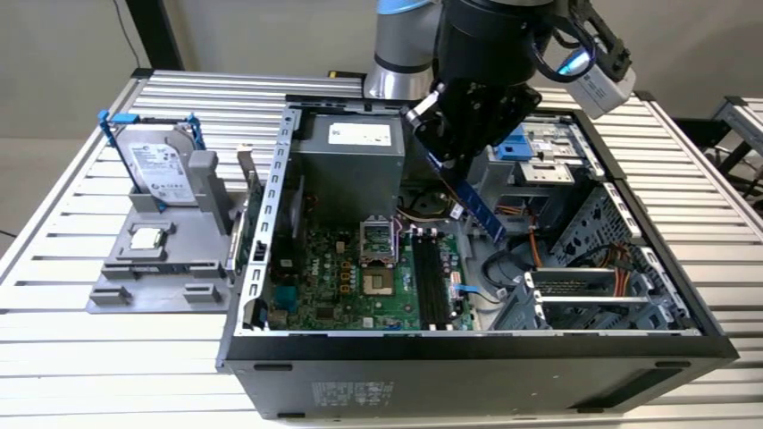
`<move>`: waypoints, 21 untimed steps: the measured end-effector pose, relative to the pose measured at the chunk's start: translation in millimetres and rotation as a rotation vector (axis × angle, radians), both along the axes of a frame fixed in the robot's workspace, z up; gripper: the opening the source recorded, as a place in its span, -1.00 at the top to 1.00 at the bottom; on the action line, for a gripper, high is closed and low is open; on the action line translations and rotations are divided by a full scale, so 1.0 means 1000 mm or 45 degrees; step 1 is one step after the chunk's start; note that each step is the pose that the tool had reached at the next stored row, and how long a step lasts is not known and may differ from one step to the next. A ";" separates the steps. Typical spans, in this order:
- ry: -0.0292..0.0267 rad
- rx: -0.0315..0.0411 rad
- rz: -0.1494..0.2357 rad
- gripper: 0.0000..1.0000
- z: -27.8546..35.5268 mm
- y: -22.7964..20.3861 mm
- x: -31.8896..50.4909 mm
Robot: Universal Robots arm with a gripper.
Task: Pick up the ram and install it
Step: 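Insert the ram into the slot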
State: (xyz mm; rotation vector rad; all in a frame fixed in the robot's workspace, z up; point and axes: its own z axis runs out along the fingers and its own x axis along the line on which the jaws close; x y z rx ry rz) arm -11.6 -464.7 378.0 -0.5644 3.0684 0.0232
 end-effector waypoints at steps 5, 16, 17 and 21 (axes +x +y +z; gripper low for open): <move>0.0000 0.0001 -0.087 1.00 -0.0002 0.0000 0.0000; 0.0000 0.0000 -0.264 1.00 -0.0005 0.0000 0.0000; 0.0000 0.0001 -0.278 1.00 -0.0005 0.0000 0.0000; 0.0000 0.0000 -0.332 1.00 -0.0006 0.0000 0.0000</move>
